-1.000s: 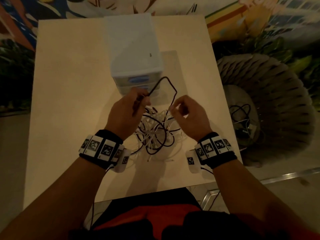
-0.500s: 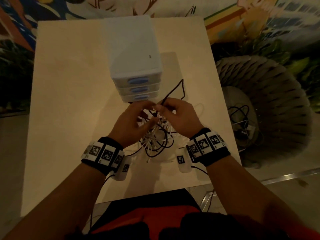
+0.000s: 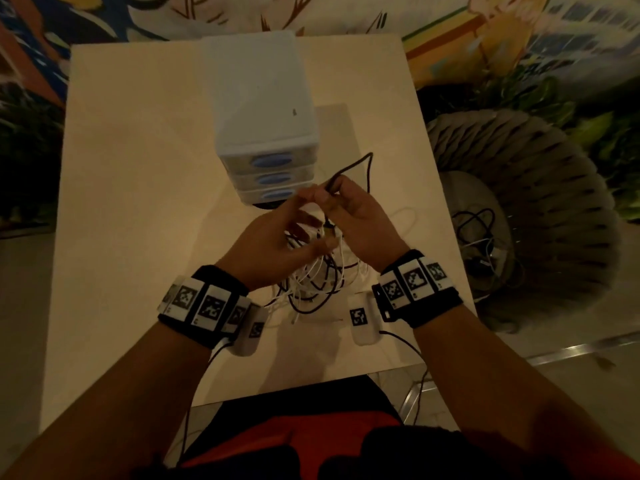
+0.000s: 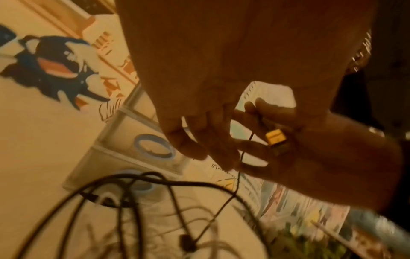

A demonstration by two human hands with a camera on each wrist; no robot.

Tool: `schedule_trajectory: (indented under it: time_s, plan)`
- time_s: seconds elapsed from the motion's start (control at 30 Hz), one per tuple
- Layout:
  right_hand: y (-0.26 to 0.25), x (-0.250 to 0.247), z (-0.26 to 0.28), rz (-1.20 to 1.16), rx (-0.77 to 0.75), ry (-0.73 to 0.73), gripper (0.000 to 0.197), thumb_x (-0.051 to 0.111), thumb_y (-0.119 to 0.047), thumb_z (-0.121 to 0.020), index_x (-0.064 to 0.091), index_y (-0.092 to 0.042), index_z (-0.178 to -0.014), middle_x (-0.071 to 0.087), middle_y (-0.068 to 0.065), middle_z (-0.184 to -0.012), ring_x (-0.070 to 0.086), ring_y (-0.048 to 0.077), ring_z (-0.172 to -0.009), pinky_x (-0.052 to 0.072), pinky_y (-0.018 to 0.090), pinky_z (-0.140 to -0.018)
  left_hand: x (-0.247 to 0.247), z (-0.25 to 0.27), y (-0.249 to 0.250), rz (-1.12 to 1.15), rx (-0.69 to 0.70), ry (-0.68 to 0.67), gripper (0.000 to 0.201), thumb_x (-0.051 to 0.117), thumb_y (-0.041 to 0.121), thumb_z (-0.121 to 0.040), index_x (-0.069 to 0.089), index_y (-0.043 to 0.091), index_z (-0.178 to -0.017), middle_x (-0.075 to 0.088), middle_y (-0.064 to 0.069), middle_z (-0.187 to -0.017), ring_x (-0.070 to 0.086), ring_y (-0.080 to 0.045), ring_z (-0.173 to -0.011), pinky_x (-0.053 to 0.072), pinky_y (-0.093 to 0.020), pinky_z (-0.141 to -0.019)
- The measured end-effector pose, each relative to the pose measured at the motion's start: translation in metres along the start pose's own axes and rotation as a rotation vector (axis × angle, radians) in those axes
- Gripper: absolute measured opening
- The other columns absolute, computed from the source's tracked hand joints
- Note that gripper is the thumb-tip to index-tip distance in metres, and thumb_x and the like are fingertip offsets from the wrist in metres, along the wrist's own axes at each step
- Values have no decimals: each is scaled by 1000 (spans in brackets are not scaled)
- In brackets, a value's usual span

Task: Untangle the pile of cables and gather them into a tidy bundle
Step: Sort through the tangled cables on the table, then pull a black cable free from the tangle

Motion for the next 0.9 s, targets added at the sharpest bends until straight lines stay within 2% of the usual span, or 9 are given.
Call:
schedule_trajectory:
  time_s: [0.07,0.13,0.23,0.3,0.4,0.53,0.63,0.73,0.9]
  plan:
    - [2,0,-4,23,6,24,16,66,-21,-98,73,-15,-110,73,-2,-121,68,14,-115,53,36,-101,-1,-1,7,-19,68,34,39,55,56,-92,62,34,-123,70,18,-90,67,-4,-81,45,-11,-69]
    - [2,-5,-5,37,7,77,19,71,-23,-93,77,-14,-108,76,-2,-113,71,14,-108,55,38,-98,-5,0,12,-86,133,75,31,51,42,-98,70,23,-114,71,10,-93,64,-8,-80,49,-22,-70]
    - [1,-26,2,113,-6,112,18,66,-30,-97,77,-16,-99,78,-1,-91,75,15,-83,57,28,-77,-13,0,12,-130,84,160,30,45,38,-104,65,17,-109,65,3,-93,56,-9,-75,46,-33,-68]
    - [14,-51,10,222,4,239,26,62,-38,-99,75,-20,-85,75,-1,-76,70,16,-65,56,30,-65,-24,3,9,-23,48,286,29,40,38,-103,59,16,-100,59,3,-87,53,-16,-77,43,-37,-68]
    - [48,-86,17,332,83,489,22,64,-45,-96,72,-27,-86,70,-4,-72,64,14,-62,55,35,-66,-46,10,9,146,104,435,24,38,27,-102,51,12,-89,49,-1,-80,45,-20,-74,38,-38,-68]
    - [90,-86,3,516,235,204,24,68,-24,-92,67,-31,-115,70,-7,-95,64,8,-81,51,22,-79,-67,21,29,231,212,460,26,34,11,-102,50,4,-83,46,-16,-76,42,-28,-66,35,-45,-62]
    - [102,-70,-8,724,290,-49,28,63,-10,-84,72,-25,-106,72,2,-107,66,22,-98,53,37,-92,-75,24,38,242,236,484,29,32,7,-105,54,20,-92,47,-9,-73,42,-24,-64,35,-36,-59]
    - [101,-66,1,786,309,-65,18,68,-14,-78,65,-26,-90,67,2,-98,65,26,-94,53,38,-85,-80,25,30,172,206,511,26,33,14,-108,55,26,-99,43,-8,-68,39,-23,-60,33,-39,-56]
    - [105,-53,45,808,16,-65,14,70,-22,-77,67,-30,-88,61,-9,-87,55,13,-83,46,32,-81,-87,33,10,38,79,558,23,35,33,-108,56,36,-100,37,-12,-62,32,-36,-53,33,-52,-50]
Point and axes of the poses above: each hand's wrist, its own z-axis away from the middle knuckle, its own x-axis out of the palm, y = z × x, the point moved 2 cm from there along -z, towards the middle knuckle
